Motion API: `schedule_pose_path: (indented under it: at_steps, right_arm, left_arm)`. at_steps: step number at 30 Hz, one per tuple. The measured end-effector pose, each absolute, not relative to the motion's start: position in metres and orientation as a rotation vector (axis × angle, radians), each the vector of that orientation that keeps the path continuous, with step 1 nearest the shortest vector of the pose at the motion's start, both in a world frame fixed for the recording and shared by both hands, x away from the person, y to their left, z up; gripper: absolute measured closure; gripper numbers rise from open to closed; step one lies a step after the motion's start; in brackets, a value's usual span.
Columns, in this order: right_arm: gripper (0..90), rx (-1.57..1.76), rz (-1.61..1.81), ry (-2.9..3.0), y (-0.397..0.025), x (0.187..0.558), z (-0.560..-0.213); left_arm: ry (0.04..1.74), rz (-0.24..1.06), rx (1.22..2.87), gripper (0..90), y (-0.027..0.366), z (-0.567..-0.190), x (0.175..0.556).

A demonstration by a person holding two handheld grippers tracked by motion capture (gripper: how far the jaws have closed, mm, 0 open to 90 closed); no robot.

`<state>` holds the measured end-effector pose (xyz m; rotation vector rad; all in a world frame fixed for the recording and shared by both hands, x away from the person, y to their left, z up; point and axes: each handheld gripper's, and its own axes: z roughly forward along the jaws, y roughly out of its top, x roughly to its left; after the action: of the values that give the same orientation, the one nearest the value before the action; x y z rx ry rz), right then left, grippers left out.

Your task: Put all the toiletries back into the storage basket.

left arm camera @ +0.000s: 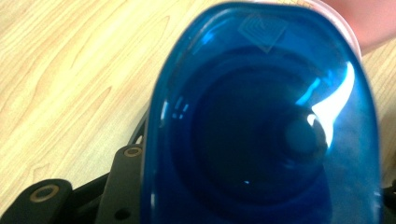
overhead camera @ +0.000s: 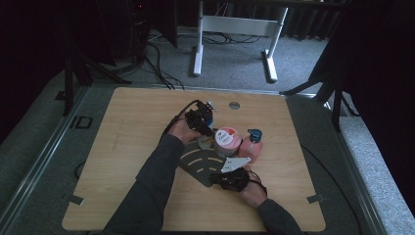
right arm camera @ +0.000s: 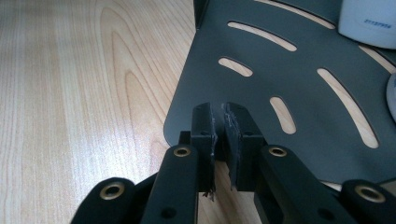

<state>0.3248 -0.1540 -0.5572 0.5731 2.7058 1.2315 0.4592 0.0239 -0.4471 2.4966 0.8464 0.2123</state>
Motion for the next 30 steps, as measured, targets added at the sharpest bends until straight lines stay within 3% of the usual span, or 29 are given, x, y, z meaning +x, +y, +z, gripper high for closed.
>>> schedule_pose_path:
  at_steps: [30]
  right_arm:
    - [82.3, 0.574, 1.234, 2.708, -0.154, 0.325, -0.557]
  left_arm:
    - [0.863, 0.251, 2.49, 55.1, 0.009, -0.447, 0.475]
